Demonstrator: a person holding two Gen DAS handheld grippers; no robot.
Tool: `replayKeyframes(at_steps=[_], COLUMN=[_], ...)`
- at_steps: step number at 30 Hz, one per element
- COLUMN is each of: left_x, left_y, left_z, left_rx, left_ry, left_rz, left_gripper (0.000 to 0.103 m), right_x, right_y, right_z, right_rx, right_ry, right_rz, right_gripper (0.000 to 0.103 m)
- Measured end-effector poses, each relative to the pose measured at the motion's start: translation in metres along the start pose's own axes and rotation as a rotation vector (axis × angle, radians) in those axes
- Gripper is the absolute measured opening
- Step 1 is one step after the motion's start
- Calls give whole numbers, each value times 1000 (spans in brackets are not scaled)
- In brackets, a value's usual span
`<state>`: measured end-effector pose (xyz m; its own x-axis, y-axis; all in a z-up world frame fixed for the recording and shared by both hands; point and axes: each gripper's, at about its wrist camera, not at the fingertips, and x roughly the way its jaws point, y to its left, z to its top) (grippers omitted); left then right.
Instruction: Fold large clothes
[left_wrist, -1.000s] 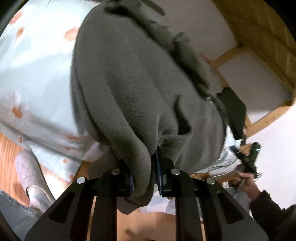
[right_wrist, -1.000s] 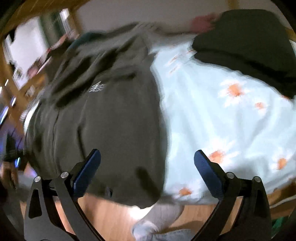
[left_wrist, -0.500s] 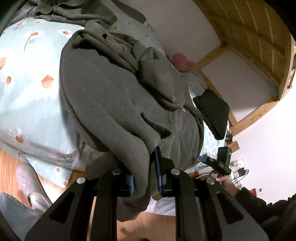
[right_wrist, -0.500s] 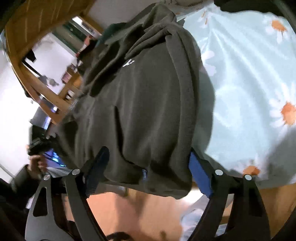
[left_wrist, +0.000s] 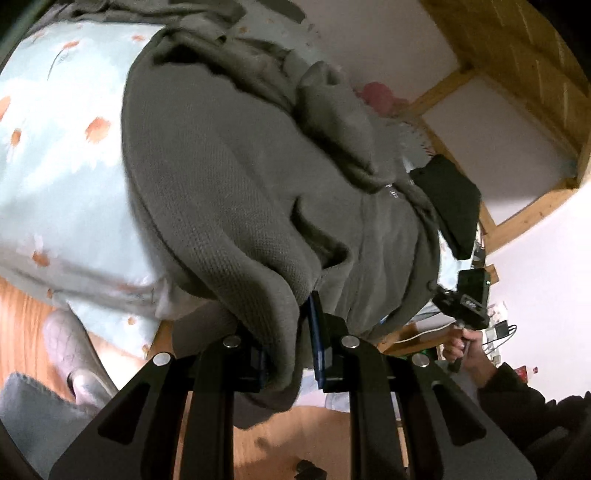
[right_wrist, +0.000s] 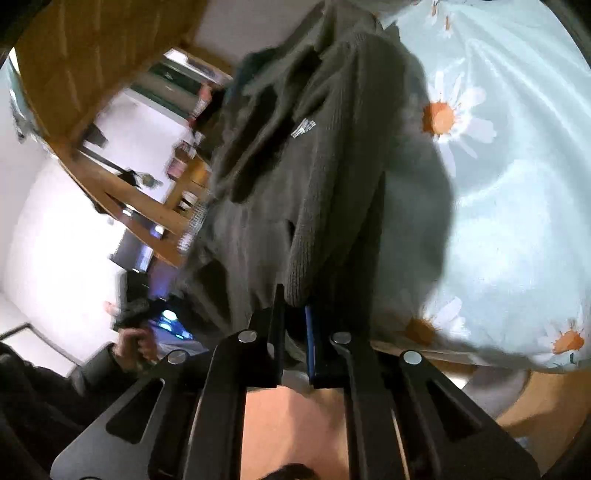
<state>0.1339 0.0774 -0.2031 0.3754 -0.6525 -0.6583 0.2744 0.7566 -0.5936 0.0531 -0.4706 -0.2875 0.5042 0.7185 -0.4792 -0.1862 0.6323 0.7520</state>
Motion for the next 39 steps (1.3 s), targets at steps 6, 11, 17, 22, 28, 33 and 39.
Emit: replayKeyframes(at_steps=[6,11,17,22,28,33,39], left_x=[13,13,-3,-32,-33,-44,-67], left_y=[13,10,-9,-14,-24,-31,-33], left_z=[0,0,17,46,76,102,143], left_rx=[-14,-17,16,25,94,107,121], left_ry=[56,37,-12,-87,-72,-115,-187], left_rz=[50,24,-7,-59,-53,-125,-179], left_gripper=[16,16,16,11,9,9,9], right_x=[18,14,-10,-41,-56,-56,-67], right_y=[-21,-3,17,11,16,37,51], right_z=[2,3,14,33,53,80,139], right_rx=[33,-33,0,103,120,113,88], right_ry=[62,49,-69,-221,-300,-371,-438], right_rz=[-150,-145,94,298,356,470,554], right_gripper=[13,12,10,10,9,9,10])
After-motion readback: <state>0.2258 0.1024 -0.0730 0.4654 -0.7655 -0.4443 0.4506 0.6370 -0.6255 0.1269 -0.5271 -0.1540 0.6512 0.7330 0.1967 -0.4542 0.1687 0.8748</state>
